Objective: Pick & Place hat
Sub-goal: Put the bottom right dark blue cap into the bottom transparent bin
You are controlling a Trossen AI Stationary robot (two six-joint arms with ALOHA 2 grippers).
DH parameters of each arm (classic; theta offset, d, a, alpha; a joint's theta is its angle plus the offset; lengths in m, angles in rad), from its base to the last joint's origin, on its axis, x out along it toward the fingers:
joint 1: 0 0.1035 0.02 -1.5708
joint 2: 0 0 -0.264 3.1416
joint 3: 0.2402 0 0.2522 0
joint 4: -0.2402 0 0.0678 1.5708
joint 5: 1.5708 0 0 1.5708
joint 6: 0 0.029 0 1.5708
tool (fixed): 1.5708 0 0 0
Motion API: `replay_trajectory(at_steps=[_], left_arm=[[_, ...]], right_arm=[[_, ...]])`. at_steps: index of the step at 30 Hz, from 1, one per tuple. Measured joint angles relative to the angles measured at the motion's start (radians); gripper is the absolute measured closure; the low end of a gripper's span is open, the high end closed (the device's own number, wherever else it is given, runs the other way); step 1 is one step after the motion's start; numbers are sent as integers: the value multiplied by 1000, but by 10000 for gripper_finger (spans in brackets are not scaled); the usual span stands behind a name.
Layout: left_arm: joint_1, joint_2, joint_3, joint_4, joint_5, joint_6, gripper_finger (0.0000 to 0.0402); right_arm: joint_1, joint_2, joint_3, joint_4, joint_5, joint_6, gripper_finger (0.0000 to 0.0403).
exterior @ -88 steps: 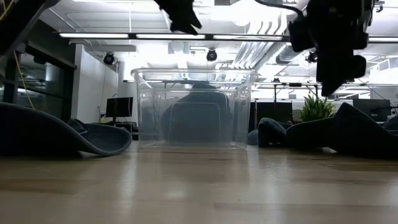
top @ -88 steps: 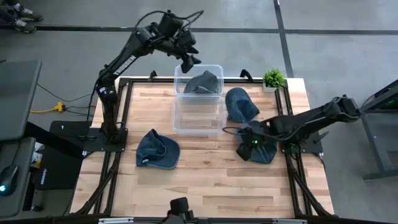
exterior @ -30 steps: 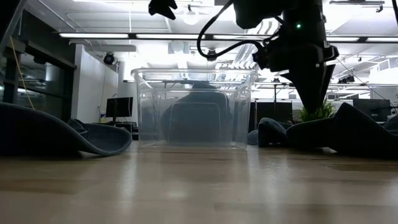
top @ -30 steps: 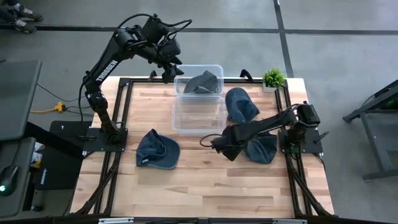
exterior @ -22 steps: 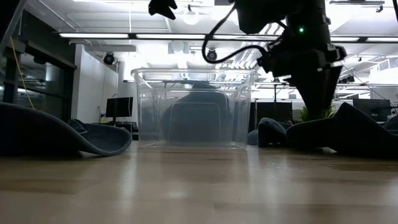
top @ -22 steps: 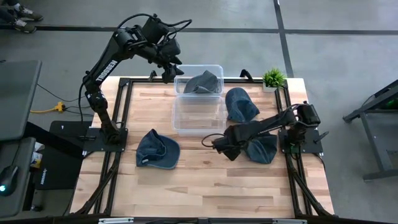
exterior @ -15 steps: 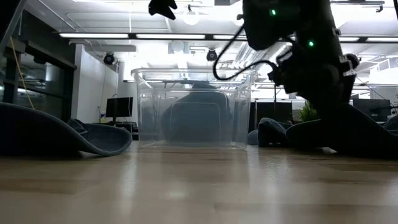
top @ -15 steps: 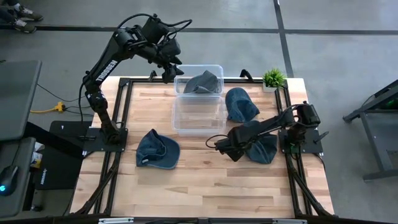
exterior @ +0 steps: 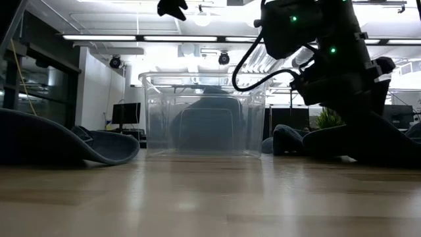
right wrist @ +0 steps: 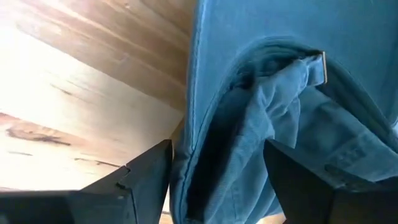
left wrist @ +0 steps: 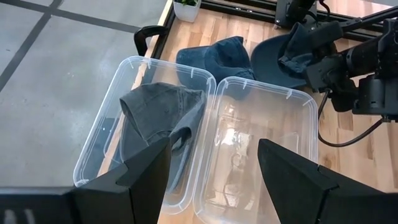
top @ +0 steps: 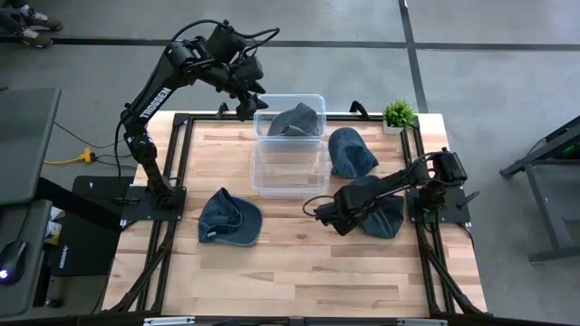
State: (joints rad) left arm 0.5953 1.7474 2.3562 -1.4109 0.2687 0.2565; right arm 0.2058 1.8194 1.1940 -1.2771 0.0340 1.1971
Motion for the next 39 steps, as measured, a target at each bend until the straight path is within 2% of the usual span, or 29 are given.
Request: replay_trajectory(at_steps=[5,9,22,32,39], left_arm=[[0,0,0,10,0,0,165],[0,0,0,10,0,0,165],[0,0,0,10,0,0,165],[0,0,0,16,1,0,165],[0,0,0,17,1,0,165]], right_arm=[[0,0,0,11,1,33,172],[0,0,0,22,3,34,205],[0,0,0,22,1,-30,384],[1,0,1,-4,13,-112,390],[19,-1,71,-154,61,-174,390]])
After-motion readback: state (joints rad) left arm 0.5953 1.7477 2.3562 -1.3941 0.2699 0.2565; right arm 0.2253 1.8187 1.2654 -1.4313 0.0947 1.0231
